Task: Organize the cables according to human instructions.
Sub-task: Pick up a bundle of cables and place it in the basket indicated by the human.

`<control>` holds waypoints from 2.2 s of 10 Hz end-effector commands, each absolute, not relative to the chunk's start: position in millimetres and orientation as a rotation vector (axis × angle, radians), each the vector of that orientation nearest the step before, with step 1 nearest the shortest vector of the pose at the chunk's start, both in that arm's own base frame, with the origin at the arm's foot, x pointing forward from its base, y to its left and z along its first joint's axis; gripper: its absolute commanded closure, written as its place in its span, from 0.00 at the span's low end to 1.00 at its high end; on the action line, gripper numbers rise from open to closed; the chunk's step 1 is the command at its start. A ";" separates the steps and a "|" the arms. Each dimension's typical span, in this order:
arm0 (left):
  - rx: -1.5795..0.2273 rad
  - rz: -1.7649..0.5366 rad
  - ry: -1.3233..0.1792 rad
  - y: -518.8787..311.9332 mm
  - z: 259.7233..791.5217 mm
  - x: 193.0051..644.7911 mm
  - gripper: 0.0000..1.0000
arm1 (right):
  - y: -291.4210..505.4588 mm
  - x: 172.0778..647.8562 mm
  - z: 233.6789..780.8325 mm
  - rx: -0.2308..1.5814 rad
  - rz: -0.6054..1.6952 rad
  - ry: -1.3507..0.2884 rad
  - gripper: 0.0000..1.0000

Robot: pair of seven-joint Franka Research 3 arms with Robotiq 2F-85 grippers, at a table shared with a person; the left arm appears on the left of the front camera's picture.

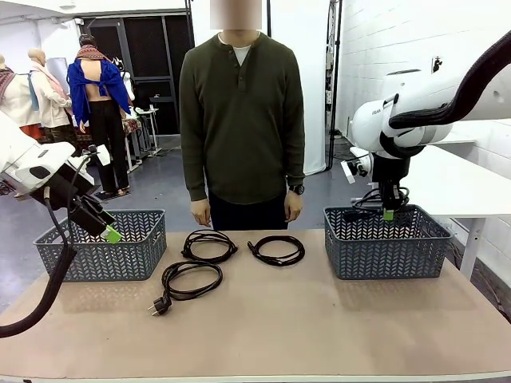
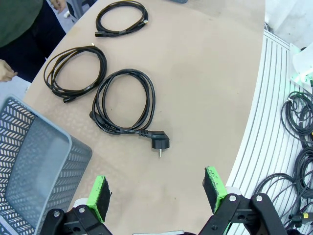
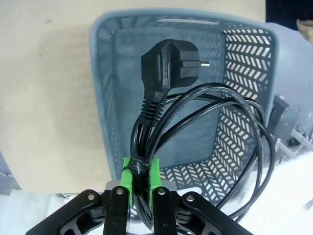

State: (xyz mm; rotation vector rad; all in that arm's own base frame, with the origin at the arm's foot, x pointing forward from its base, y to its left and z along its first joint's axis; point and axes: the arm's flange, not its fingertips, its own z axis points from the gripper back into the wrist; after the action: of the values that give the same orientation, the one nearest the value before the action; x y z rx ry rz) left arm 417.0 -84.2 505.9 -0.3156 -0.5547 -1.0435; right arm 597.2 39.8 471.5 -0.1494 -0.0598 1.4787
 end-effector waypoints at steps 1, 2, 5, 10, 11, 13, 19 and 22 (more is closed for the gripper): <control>-0.334 -1.058 -0.568 -80.7 505.1 418.5 0.00 | 36.0 609.9 462.5 -0.123 1.517 -0.099 1.00; -0.334 -1.058 -0.568 -80.7 505.1 418.5 0.00 | 37.1 614.7 456.3 -0.123 1.514 -0.103 1.00; -0.334 -1.058 -0.568 -80.7 505.1 418.5 0.00 | 41.9 623.3 444.0 -0.138 1.484 -0.108 1.00; -0.334 -1.058 -0.568 -80.7 505.1 418.5 0.00 | 42.8 634.1 423.9 -0.104 1.464 -0.091 0.73; -0.334 -1.058 -0.568 -80.7 505.1 418.5 0.00 | 43.8 635.1 424.9 -0.102 1.460 -0.095 0.54; -0.334 -1.058 -0.568 -80.7 505.1 418.5 0.00 | 43.1 635.8 429.8 -0.090 1.439 -0.117 0.15; -0.334 -1.058 -0.568 -80.7 505.1 418.5 0.00 | 42.7 629.9 448.5 -0.063 1.386 -0.087 0.00; -0.334 -1.058 -0.568 -80.7 505.1 418.5 0.00 | 42.9 628.6 448.9 -0.062 1.334 -0.083 0.00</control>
State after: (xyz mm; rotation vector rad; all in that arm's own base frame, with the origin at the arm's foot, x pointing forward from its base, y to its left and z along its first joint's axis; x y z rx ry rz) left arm 417.0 -84.2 505.8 -0.3158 -0.5547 -1.0434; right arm 627.9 41.8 445.1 -0.0673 -0.0913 1.3678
